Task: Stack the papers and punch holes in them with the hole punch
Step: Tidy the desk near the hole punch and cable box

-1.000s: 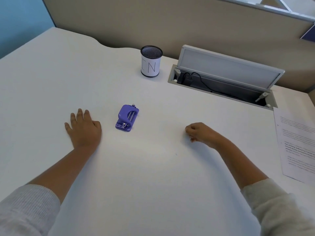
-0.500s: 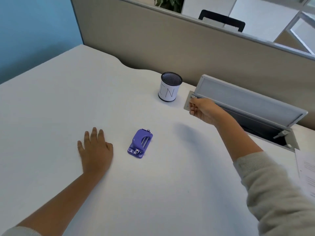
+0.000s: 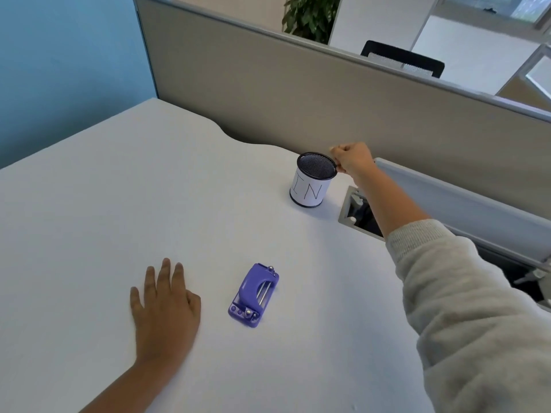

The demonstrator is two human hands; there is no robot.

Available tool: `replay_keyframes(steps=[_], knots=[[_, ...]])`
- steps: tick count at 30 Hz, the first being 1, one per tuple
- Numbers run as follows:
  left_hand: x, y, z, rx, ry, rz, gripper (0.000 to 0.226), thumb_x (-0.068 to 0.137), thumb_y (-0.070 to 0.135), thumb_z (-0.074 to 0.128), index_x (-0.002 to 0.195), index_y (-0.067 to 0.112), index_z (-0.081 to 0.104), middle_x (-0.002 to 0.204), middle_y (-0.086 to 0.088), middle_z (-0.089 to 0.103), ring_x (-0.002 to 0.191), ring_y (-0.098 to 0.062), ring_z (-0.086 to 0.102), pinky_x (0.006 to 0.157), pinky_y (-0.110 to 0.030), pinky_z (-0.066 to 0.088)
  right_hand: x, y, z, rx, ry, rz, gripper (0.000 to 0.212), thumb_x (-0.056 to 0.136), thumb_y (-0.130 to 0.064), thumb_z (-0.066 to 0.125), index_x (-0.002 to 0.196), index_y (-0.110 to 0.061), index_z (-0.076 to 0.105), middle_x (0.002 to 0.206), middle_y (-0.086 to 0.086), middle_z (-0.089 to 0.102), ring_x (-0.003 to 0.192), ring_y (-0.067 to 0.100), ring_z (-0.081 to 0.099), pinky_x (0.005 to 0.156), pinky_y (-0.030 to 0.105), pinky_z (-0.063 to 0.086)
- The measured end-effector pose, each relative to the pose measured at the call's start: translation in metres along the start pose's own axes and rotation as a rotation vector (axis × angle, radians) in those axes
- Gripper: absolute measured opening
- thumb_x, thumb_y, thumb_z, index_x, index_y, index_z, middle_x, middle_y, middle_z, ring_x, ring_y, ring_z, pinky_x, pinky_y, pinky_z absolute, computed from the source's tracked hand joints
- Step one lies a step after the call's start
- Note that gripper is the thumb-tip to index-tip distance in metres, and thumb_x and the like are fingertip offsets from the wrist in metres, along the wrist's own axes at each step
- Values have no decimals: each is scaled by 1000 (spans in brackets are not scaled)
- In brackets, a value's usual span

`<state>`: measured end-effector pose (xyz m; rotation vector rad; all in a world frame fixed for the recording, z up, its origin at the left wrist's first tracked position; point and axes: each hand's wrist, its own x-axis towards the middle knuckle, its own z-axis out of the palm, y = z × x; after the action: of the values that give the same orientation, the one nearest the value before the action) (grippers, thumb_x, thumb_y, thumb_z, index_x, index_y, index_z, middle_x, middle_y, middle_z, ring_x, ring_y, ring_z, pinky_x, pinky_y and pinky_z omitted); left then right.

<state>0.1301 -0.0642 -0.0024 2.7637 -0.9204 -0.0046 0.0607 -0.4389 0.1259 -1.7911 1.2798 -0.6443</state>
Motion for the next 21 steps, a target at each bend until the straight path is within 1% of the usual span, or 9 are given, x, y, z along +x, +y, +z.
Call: replay_keyframes(steps=[2, 3, 5, 7, 9, 12, 14, 18, 21], knots=[[-1, 0, 0, -2, 5, 4, 62, 82, 25, 18, 123, -4, 55, 134, -25, 52, 126, -45, 46, 99, -64, 33, 0, 2, -2, 13, 6, -6, 28, 89, -17, 58, 62, -11, 54, 77, 8, 55, 52, 12, 45, 60, 19, 49], [-1, 0, 0, -6, 6, 2, 62, 82, 25, 18, 123, -4, 54, 135, -25, 52, 127, -45, 46, 99, -64, 33, -2, 1, -4, 24, 8, -12, 24, 88, -18, 60, 66, -10, 56, 75, 5, 56, 51, 11, 44, 57, 16, 48], [-1, 0, 0, -13, 9, 1, 63, 82, 26, 18, 124, -4, 54, 135, -25, 51, 127, -45, 45, 100, -64, 33, -10, 1, -9, 31, 2, -42, 28, 88, -25, 62, 64, -13, 55, 64, -2, 53, 51, 10, 43, 50, 13, 46], [-1, 0, 1, -12, 17, 9, 62, 82, 25, 19, 124, -4, 53, 135, -26, 51, 128, -45, 45, 100, -64, 32, -26, 3, -14, 23, -24, -89, 27, 88, -30, 61, 65, -17, 54, 63, -3, 52, 55, 8, 47, 55, 16, 48], [-2, 0, 1, -11, 25, 8, 59, 83, 23, 22, 126, -3, 52, 137, -25, 49, 129, -44, 42, 102, -63, 30, -49, 9, -19, -20, -44, -132, 20, 89, -32, 60, 77, -16, 56, 68, -4, 55, 60, 6, 52, 57, 17, 48], [-1, 0, 2, -21, 38, -1, 48, 86, 15, 36, 129, -2, 48, 140, -24, 46, 134, -42, 37, 105, -63, 27, -93, 24, -27, -48, -81, -166, 19, 89, -30, 60, 96, -12, 54, 72, -6, 57, 62, 6, 56, 56, 18, 49], [-2, -1, 5, -40, 45, -2, 45, 87, 12, 41, 130, -2, 47, 142, -23, 43, 135, -42, 34, 106, -63, 25, -126, 38, -36, -45, -120, -169, 14, 89, -25, 60, 95, -13, 55, 69, -4, 58, 61, 6, 57, 56, 19, 50], [-5, -1, 4, -55, 52, -5, 53, 83, 17, 28, 130, -1, 46, 142, -23, 43, 135, -41, 34, 106, -60, 24, -197, 77, -52, -121, -222, -157, 3, 88, -18, 61, 88, -18, 58, 66, -4, 59, 59, 7, 57, 53, 14, 50], [-6, -2, 4, -65, 61, 9, 51, 84, 16, 31, 129, -2, 47, 142, -24, 44, 134, -42, 35, 106, -61, 24, -252, 113, -55, -179, -318, -79, 7, 87, -20, 61, 83, -25, 59, 69, -5, 62, 58, 8, 58, 57, 15, 49]])
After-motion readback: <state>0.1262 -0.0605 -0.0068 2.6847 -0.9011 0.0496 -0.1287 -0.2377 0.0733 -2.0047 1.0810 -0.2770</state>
